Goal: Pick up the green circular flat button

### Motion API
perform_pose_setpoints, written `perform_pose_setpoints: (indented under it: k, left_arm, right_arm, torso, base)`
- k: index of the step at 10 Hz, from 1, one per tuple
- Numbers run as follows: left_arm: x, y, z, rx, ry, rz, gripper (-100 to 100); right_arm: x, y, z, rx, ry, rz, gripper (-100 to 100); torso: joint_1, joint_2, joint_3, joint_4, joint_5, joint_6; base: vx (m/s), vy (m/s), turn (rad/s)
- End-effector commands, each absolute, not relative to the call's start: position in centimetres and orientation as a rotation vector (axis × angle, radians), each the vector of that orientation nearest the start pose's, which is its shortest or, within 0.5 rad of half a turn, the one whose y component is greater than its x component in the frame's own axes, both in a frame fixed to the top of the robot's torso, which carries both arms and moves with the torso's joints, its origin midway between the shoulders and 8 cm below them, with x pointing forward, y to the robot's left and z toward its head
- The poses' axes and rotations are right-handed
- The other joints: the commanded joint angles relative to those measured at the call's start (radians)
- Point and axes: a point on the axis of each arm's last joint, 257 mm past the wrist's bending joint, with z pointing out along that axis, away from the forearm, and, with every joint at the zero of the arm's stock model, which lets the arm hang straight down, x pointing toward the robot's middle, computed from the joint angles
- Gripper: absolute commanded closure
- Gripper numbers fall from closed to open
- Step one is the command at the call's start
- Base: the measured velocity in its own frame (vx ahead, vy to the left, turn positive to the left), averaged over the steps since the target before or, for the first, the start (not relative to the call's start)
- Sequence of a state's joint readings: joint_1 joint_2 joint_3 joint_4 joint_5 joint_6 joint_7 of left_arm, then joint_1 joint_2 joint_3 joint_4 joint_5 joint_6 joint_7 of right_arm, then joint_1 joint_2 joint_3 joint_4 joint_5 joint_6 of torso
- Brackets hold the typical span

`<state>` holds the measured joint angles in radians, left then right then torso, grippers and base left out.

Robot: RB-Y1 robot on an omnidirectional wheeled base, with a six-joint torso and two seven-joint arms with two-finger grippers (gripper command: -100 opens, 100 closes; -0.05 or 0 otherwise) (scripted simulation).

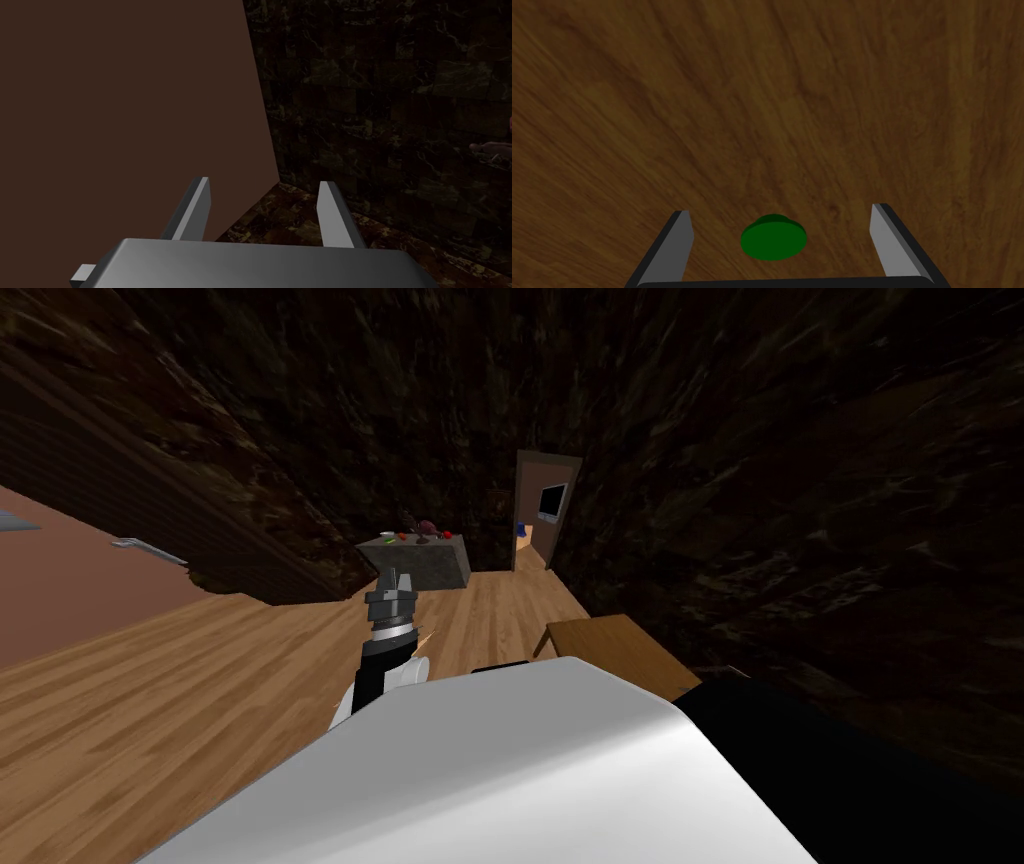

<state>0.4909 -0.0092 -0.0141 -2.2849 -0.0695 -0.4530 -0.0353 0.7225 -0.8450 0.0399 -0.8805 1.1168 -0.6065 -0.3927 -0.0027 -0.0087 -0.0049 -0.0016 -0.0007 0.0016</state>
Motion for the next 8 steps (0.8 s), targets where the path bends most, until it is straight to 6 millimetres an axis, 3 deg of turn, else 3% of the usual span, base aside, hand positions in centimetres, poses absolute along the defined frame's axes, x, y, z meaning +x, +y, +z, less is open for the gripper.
perform_pose_setpoints:
  k: [1, 2, 4, 7, 8]
  left_arm:
    - [35.3, 26.8, 2.0, -0.636, 0.676, -1.234, 0]
    - [35.3, 26.8, 2.0, -0.636, 0.676, -1.234, 0]
    - [35.3, 26.8, 2.0, -0.636, 0.676, -1.234, 0]
    - [35.3, 26.8, 2.0, -0.636, 0.676, -1.234, 0]
    - [35.3, 26.8, 2.0, -0.636, 0.676, -1.234, 0]
  right_arm:
    - [-9.2, -57.5, -52.4, 0.540, 2.946, 0.014, -100]
    - [-11.0, -57.3, -52.5, 0.550, 2.980, 0.007, -100]
    - [-11.0, -57.3, -52.5, 0.550, 2.980, 0.007, -100]
    - [-14.7, -56.5, -52.9, 0.576, 3.056, -0.001, -100]
    - [-14.7, -56.5, -52.9, 0.576, 3.056, -0.001, -100]
  torso:
    - [0.000, 0.000, 0.000, 0.000, 0.000, 0.000]
    - [0.000, -0.001, 0.000, 0.000, 0.000, 0.000]
    - [0.002, 0.001, 0.000, 0.000, 0.000, 0.001]
    - [0.003, 0.002, 0.001, 0.000, 0.001, 0.001]
    - [0.003, 0.001, 0.001, 0.000, 0.001, 0.001]
  base:
    - [0.077, -0.051, 0.396]
    - [0.073, -0.041, 0.367]
    - [0.031, -0.016, 0.046]
    - [0.036, -0.014, 0.246]
    - [0.034, -0.024, 0.056]
